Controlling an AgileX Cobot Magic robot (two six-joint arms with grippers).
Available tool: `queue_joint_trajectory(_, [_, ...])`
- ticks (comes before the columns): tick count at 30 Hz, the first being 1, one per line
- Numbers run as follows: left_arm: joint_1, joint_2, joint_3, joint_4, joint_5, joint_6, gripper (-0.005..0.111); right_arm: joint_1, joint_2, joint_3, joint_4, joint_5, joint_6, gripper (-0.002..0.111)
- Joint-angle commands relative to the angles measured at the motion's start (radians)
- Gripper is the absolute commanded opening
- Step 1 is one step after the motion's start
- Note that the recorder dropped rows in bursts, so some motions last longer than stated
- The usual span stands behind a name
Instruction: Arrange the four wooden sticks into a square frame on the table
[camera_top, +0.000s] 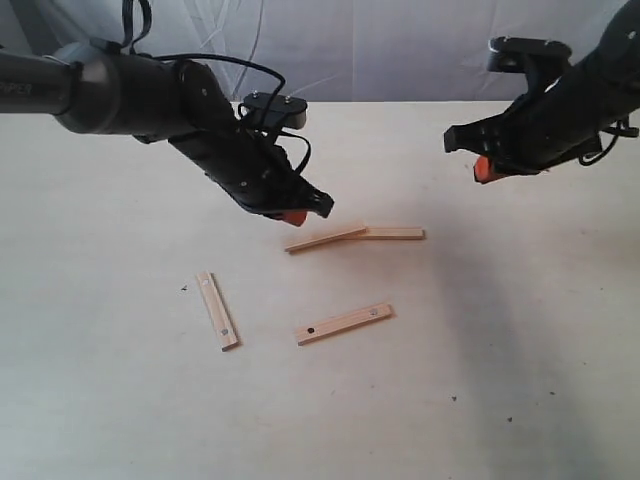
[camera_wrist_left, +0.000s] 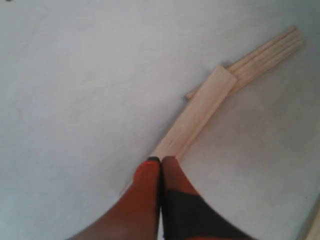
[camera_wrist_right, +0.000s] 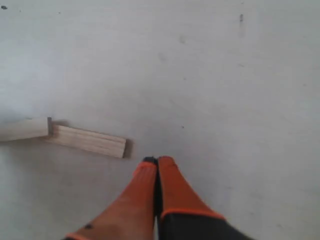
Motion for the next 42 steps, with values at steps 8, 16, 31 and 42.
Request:
queue_joint_trajectory(8, [-0.004,0.043,-0.011,-0.063,-0.128,-0.002,0.0,0.025,0.248,-0.116,0.319,-0.018,-0.271,-0.001])
queue_joint_trajectory(16, [-0.004,0.054,-0.011,-0.081,-0.048,-0.002,0.0,0.057,0.281,-0.116,0.331,-0.084,-0.272,-0.001])
queue_joint_trajectory(31, [-0.004,0.101,-0.011,-0.038,-0.01,-0.002,0.0,0.057,0.321,-0.116,0.337,-0.073,-0.273,-0.001])
queue_joint_trajectory(42, [-0.004,0.101,-0.011,-0.058,-0.01,-0.005,0.0,0.057,0.314,-0.096,0.37,0.253,-0.192,-0.001])
